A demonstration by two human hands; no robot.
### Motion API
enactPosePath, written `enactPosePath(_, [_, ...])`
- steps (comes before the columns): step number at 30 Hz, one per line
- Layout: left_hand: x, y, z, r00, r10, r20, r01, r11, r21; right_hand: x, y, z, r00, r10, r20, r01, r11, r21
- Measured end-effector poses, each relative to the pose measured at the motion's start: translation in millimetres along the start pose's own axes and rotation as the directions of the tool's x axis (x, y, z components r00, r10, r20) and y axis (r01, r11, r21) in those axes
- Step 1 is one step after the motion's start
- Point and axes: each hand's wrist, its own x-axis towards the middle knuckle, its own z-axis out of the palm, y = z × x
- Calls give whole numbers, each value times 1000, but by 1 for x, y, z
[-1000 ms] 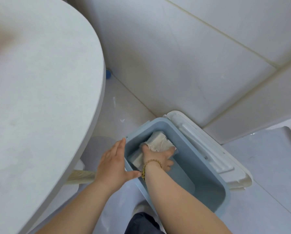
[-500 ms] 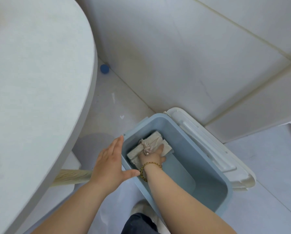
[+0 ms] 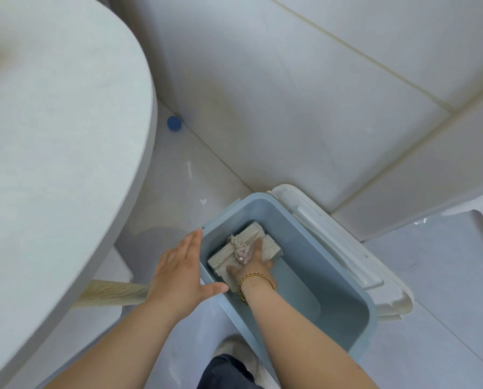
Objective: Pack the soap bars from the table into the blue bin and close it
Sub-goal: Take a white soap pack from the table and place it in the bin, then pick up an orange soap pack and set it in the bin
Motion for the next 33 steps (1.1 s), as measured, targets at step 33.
enactPosePath(33, [-359, -78, -196, 225, -86, -970, 123, 991, -59, -405, -153, -19, 154, -985, 76, 978, 140, -157])
